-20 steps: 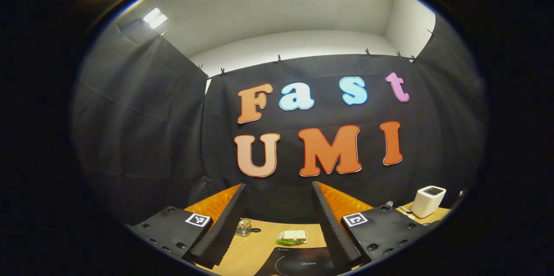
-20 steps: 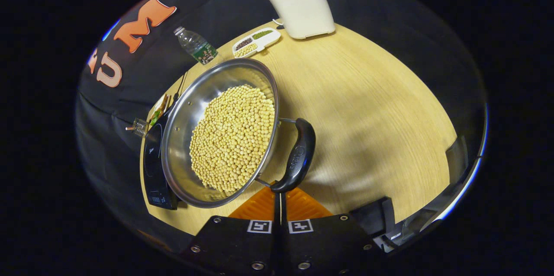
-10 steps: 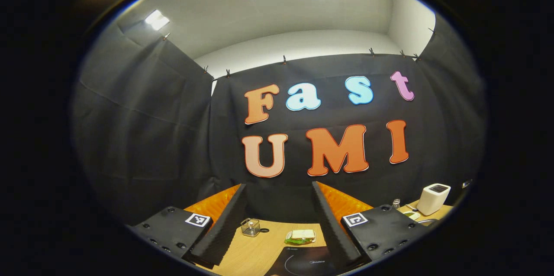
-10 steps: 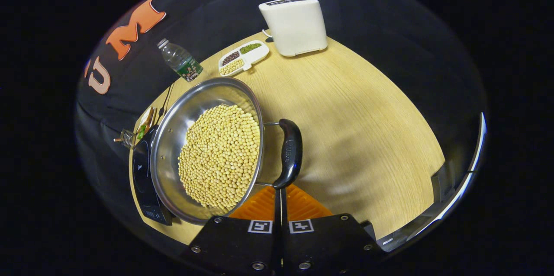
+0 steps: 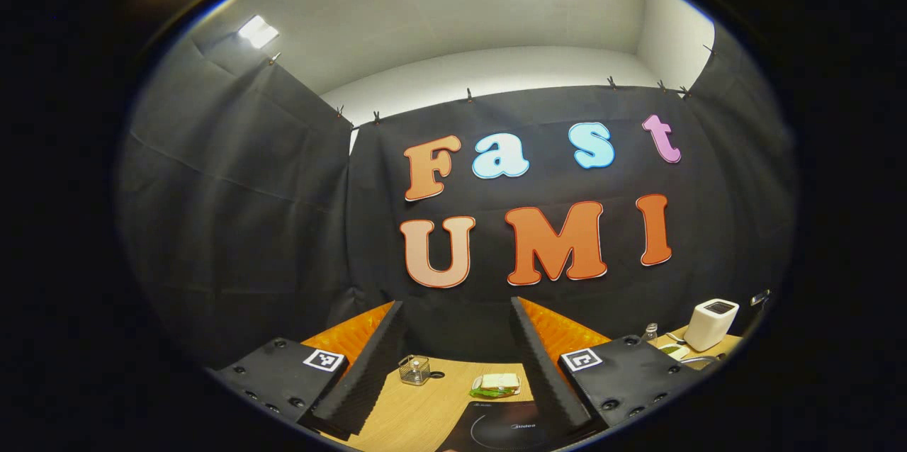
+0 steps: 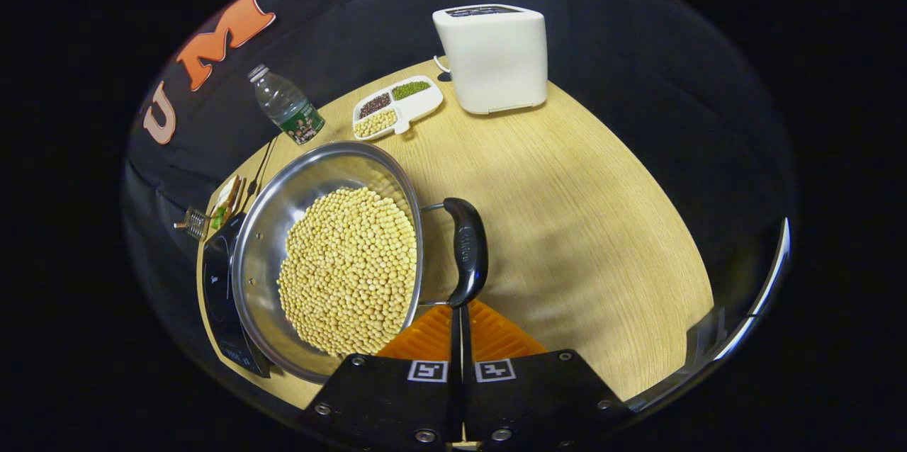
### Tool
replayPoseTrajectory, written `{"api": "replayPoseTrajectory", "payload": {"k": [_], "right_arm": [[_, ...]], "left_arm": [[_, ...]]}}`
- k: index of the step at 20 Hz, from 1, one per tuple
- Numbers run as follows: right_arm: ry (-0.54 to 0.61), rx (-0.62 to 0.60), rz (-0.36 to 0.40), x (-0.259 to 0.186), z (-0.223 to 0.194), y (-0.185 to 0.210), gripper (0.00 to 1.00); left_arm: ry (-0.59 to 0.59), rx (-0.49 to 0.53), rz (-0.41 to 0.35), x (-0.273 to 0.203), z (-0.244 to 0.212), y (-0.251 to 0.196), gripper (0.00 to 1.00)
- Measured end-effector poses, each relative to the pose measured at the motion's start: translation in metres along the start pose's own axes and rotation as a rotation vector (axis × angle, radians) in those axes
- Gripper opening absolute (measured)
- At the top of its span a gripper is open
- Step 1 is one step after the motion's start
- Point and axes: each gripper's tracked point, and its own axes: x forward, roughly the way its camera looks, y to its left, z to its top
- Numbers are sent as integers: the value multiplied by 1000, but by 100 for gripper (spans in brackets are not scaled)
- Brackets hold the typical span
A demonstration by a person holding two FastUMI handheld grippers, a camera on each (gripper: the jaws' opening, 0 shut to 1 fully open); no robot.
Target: First push the handle of the pot to place it horizontally, then grasp the pot with both hands and set it on the induction cooktop.
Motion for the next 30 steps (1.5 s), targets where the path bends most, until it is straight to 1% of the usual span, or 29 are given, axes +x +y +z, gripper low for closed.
{"api": "replayPoseTrajectory", "payload": {"k": [5,7,10,11,15,17,18,19,20,21,23,26,28,29,30], "right_arm": [[-27,14,-23,15,26,3,0],[-41,7,-32,18,35,3,0],[-45,-19,-46,22,44,6,0],[-52,-22,-48,23,48,7,0],[-72,-22,-33,27,60,12,0],[-82,-20,-23,28,64,12,0],[-82,-15,-13,24,63,13,0],[-85,-10,-5,20,64,11,0],[-99,-8,5,13,66,9,0],[-133,-12,14,5,73,9,1],[-173,-43,33,-10,78,11,5],[-232,-90,79,-34,87,22,17],[-251,-123,73,-42,89,26,38],[-255,-135,76,-44,90,29,39],[-257,-142,81,-47,90,34,54]], "left_arm": [[36,-15,-8,-1,-10,-3,95],[62,-19,-34,-1,-18,-11,95],[138,-17,-73,1,-42,-21,96],[160,-17,-82,0,-48,-24,94],[236,-8,-106,-1,-73,-32,96],[274,1,-130,-3,-86,-43,94],[293,8,-143,-4,-94,-48,94],[311,15,-158,-5,-100,-54,97],[332,19,-174,-7,-107,-61,96],[354,17,-196,-8,-114,-71,97],[406,2,-246,-10,-128,-90,96],[479,-16,-313,-14,-149,-127,96],[528,-29,-357,-16,-165,-150,96],[560,-38,-378,-18,-173,-162,96],[594,-49,-401,-22,-182,-174,96]]}}
